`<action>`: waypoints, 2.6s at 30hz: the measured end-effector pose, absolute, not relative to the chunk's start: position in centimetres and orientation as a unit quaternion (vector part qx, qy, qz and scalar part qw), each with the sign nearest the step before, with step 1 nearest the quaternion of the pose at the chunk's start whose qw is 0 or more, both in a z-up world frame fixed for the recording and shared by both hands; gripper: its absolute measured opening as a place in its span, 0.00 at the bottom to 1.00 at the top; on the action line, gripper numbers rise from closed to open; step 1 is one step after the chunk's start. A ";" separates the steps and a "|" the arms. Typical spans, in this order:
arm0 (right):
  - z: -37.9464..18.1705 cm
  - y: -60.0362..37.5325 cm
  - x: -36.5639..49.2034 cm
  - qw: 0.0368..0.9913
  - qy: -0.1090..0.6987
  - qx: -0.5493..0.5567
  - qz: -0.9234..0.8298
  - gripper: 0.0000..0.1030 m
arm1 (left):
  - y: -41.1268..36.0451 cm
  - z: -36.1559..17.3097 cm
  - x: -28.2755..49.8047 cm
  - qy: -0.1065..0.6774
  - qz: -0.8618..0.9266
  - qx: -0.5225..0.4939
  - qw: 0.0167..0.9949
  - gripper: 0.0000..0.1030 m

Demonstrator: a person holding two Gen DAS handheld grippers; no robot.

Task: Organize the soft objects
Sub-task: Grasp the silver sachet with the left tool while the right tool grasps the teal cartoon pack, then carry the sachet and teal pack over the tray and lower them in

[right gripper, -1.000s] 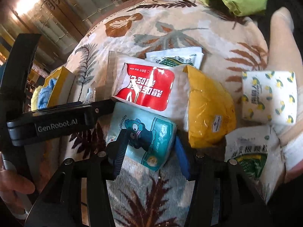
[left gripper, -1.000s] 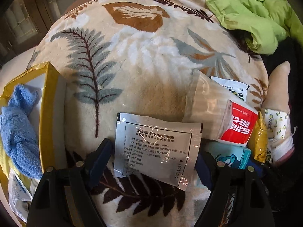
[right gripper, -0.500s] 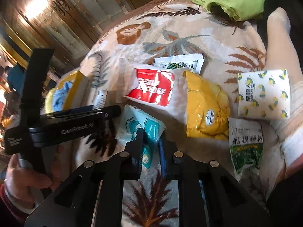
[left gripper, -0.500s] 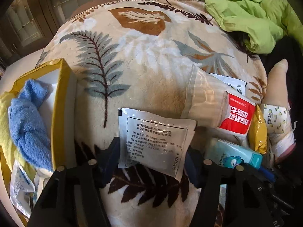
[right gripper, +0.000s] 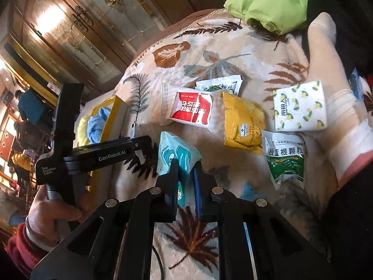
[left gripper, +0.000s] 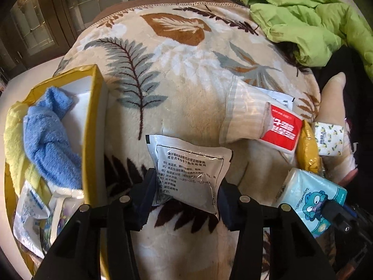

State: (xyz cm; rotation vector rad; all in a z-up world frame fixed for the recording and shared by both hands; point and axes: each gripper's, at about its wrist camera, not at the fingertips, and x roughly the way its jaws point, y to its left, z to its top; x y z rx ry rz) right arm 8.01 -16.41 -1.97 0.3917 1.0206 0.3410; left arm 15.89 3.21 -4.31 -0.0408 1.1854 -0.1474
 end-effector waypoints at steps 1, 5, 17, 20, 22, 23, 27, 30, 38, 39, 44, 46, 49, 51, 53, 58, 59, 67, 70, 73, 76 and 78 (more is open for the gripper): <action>-1.7 -16.5 7.8 0.842 0.480 0.186 0.161 0.10 | 3.3 -4.0 15.6 0.555 -0.071 -0.020 0.828 0.47; -0.9 -16.2 7.3 0.842 0.477 0.188 0.169 0.11 | 3.5 -2.4 14.2 0.544 -0.078 -0.022 0.835 0.47; 1.8 -13.5 6.3 0.846 0.461 0.172 0.203 0.11 | 6.0 0.9 11.7 0.511 -0.051 -0.018 0.858 0.47; 2.6 -12.2 6.3 0.846 0.458 0.166 0.218 0.11 | 7.3 1.4 11.1 0.506 -0.038 -0.017 0.862 0.47; 3.1 -11.1 6.3 0.846 0.457 0.159 0.226 0.11 | 8.4 1.7 10.7 0.503 -0.029 -0.018 0.864 0.47; 3.3 -10.5 6.4 0.845 0.456 0.154 0.232 0.11 | 8.8 1.7 10.5 0.503 -0.025 -0.018 0.864 0.47; 4.0 -7.9 6.6 0.842 0.455 0.145 0.250 0.11 | 11.4 1.9 9.8 0.500 0.000 -0.020 0.866 0.47; 4.3 -5.6 6.9 0.840 0.456 0.133 0.263 0.11 | 13.0 2.0 9.2 0.498 0.016 -0.022 0.867 0.47; 4.7 -0.1 7.5 0.834 0.458 0.100 0.292 0.11 | 17.1 1.4 8.4 0.501 0.051 -0.038 0.863 0.47; 4.8 0.4 7.5 0.834 0.457 0.097 0.293 0.11 | 17.6 1.3 8.4 0.502 0.054 -0.040 0.862 0.47; 4.5 2.2 8.4 0.834 0.461 0.089 0.290 0.11 | 19.8 0.7 8.7 0.505 0.071 -0.054 0.858 0.47; 4.3 2.8 8.6 0.832 0.464 0.088 0.290 0.11 | 20.2 0.4 8.8 0.507 0.076 -0.054 0.857 0.47; 3.8 3.6 9.0 0.830 0.469 0.086 0.289 0.11 | 20.7 -0.3 8.8 0.511 0.081 -0.054 0.854 0.47; 3.4 4.0 9.1 0.828 0.473 0.085 0.289 0.11 | 21.0 -0.8 8.8 0.515 0.081 -0.057 0.851 0.47; 2.9 4.5 9.3 0.826 0.477 0.081 0.287 0.11 | 21.2 -1.1 8.8 0.517 0.082 -0.057 0.850 0.47; 2.1 5.1 9.6 0.825 0.483 0.080 0.281 0.11 | 21.4 -1.3 9.0 0.516 0.088 -0.054 0.850 0.47; 2.1 5.2 9.7 0.825 0.484 0.080 0.280 0.11 | 21.4 -1.3 9.1 0.515 0.090 -0.051 0.851 0.47; 2.0 5.8 10.2 0.828 0.482 0.087 0.272 0.11 | 21.0 -1.3 9.8 0.511 0.093 -0.045 0.853 0.47; 1.9 5.8 10.4 0.831 0.479 0.093 0.267 0.11 | 20.8 -1.3 10.1 0.510 0.093 -0.045 0.854 0.47; 1.6 5.9 10.9 0.830 0.482 0.109 0.259 0.11 | 20.6 -1.4 10.3 0.509 0.096 -0.042 0.854 0.47; 1.4 6.3 11.0 0.835 0.477 0.113 0.249 0.11 | 20.5 -1.6 10.4 0.509 0.097 -0.040 0.854 0.47; 1.3 6.4 11.0 0.838 0.474 0.116 0.244 0.11 | 20.4 -1.6 10.4 0.508 0.098 -0.038 0.855 0.47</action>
